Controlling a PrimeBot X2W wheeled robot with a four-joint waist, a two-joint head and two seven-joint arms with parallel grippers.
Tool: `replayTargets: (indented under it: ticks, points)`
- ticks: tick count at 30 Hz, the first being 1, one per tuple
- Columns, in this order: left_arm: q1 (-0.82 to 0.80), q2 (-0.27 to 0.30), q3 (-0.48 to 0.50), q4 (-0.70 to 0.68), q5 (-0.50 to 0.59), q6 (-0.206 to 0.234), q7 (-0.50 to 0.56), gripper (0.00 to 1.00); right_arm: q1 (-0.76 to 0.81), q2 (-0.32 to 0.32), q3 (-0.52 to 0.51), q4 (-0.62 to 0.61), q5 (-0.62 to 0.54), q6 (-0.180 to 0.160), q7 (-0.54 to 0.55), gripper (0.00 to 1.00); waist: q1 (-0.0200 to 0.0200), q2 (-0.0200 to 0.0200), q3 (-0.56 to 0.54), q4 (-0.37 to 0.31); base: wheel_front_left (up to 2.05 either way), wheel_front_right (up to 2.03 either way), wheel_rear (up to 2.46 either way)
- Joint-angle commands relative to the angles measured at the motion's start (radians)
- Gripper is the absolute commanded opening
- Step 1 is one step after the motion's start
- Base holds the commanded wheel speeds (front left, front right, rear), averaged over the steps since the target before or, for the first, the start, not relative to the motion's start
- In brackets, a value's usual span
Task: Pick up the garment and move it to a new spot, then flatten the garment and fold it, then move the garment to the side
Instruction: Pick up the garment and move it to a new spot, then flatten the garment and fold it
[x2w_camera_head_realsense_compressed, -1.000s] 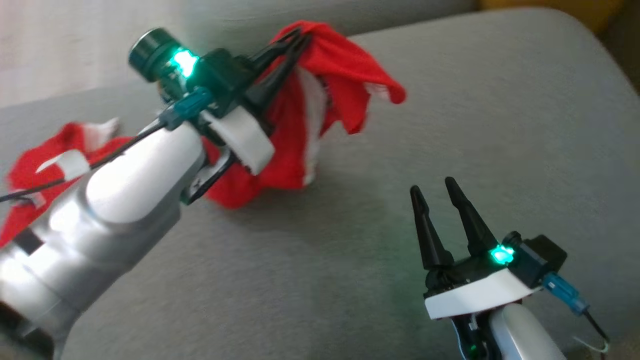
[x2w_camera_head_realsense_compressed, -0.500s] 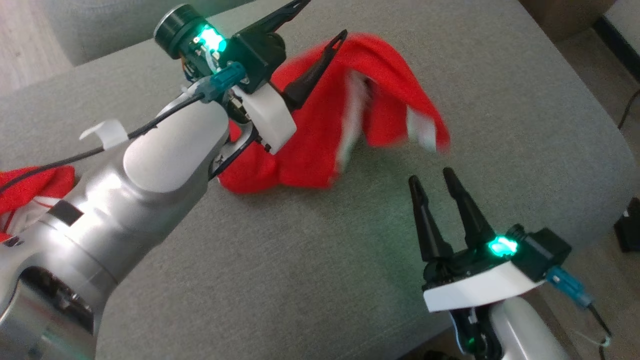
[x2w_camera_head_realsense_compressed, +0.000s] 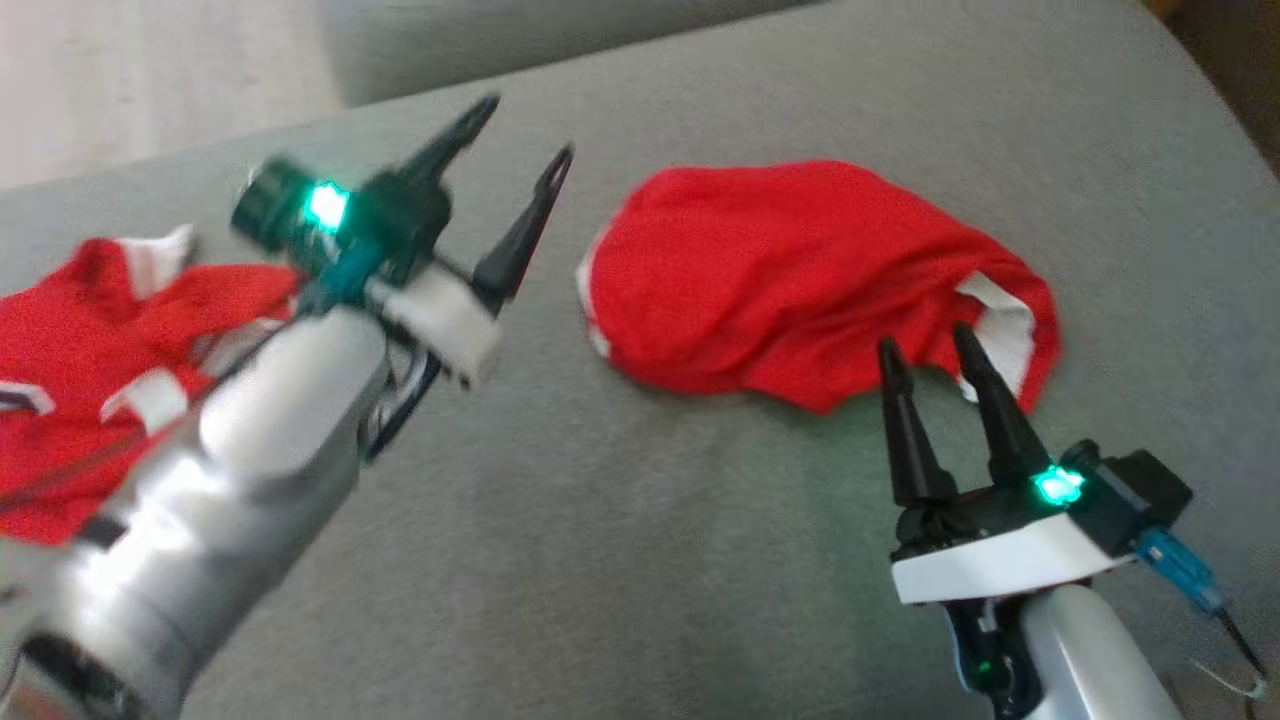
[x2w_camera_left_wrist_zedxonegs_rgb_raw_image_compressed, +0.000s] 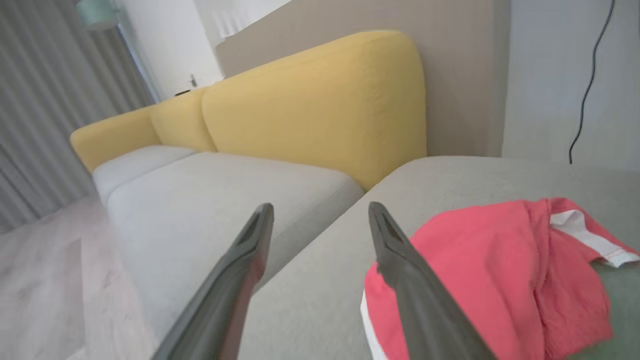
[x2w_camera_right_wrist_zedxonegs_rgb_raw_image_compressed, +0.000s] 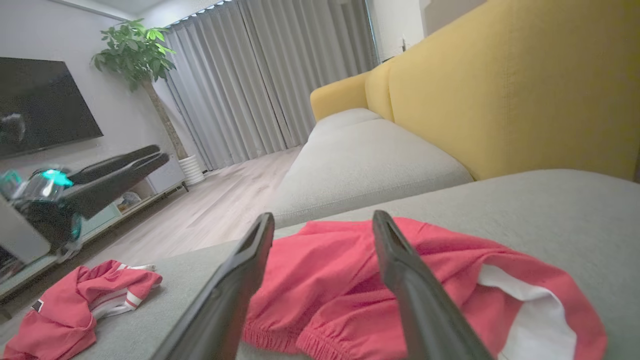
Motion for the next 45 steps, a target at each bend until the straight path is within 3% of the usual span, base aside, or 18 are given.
replayTargets:
  ticks: [1, 10, 13, 18, 23, 30, 45]
  points:
    - [0.009, 0.04, 0.057, -0.038, -0.012, 0.02, -0.015, 1.0, 0.001, -0.004, 0.004, -0.027, -0.018, -0.001, -0.011, 1.0, 0.0, 0.0, -0.065, 0.093, 0.0, 0.0, 0.0]
    - [0.371, 0.089, 0.249, -0.301, 0.001, 0.178, -0.021, 1.0, 0.074, -0.004, -0.063, -0.024, -0.051, -0.001, -0.011, 1.0, 0.0, 0.0, -0.152, 0.24, 0.0, 0.0, 0.0]
    - [0.561, 0.059, 0.364, -0.42, 0.027, 0.23, -0.021, 1.0, 0.107, -0.004, -0.083, -0.032, -0.058, -0.001, -0.011, 1.0, 0.0, 0.0, -0.172, 0.278, 0.0, 0.0, 0.0]
    - [0.754, -0.007, 0.483, -0.515, 0.1, 0.251, -0.021, 1.0, 0.127, -0.004, -0.095, -0.038, -0.062, -0.001, -0.011, 1.0, 0.0, 0.0, -0.183, 0.297, 0.0, 0.0, 0.0]
    - [0.868, -0.077, 0.586, -0.555, 0.177, 0.222, -0.021, 1.0, 0.138, -0.004, -0.094, -0.034, -0.063, -0.001, -0.011, 1.0, 0.0, 0.0, -0.183, 0.304, 0.0, 0.0, 0.0]
    - [0.891, -0.128, 0.643, -0.535, 0.249, 0.155, -0.021, 1.0, 0.136, -0.004, -0.088, -0.019, -0.079, -0.001, -0.011, 1.0, 0.0, 0.0, -0.169, 0.313, 0.0, 0.0, 0.0]
    - [0.815, -0.198, 0.738, -0.467, 0.321, 0.051, -0.021, 1.0, -0.083, -0.004, -0.246, 0.406, -0.403, -0.001, 0.006, 1.0, 0.0, 0.0, -0.032, 0.368, 0.0, 0.0, 0.0]
